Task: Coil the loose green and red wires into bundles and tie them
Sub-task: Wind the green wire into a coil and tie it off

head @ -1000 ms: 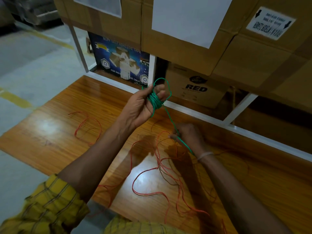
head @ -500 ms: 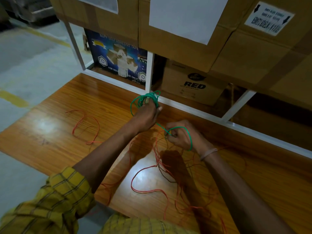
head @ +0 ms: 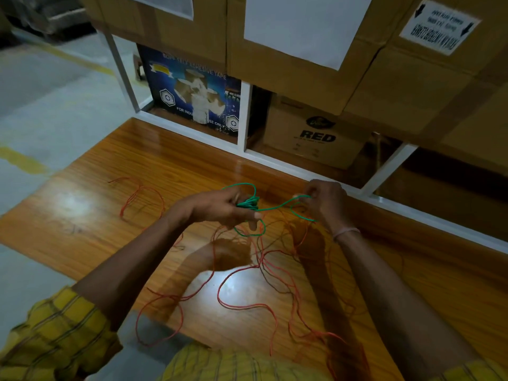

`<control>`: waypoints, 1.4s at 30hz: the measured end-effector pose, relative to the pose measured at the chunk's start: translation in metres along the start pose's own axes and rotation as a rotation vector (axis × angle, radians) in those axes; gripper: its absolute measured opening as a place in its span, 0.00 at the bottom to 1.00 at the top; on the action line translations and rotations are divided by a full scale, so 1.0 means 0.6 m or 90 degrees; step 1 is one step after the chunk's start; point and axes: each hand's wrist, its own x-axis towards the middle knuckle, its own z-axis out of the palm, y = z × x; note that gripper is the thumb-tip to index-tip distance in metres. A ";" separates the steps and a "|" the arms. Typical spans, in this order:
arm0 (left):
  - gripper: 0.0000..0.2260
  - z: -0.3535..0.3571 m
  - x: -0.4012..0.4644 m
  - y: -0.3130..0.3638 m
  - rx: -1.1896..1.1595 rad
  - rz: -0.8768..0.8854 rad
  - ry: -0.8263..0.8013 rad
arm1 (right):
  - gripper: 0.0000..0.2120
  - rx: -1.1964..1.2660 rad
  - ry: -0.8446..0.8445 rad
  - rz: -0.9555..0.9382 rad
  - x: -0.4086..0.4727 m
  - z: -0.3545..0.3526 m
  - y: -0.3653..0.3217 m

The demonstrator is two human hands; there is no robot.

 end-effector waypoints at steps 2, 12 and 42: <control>0.16 0.001 -0.011 -0.007 -0.083 0.029 -0.032 | 0.14 0.068 0.034 0.074 0.008 0.002 0.007; 0.22 -0.003 -0.067 -0.049 -0.365 0.091 -0.088 | 0.18 0.082 -0.033 0.101 0.020 0.046 -0.022; 0.31 -0.017 0.041 -0.031 -0.317 0.032 0.276 | 0.10 -0.137 -0.125 -0.323 -0.134 0.030 -0.256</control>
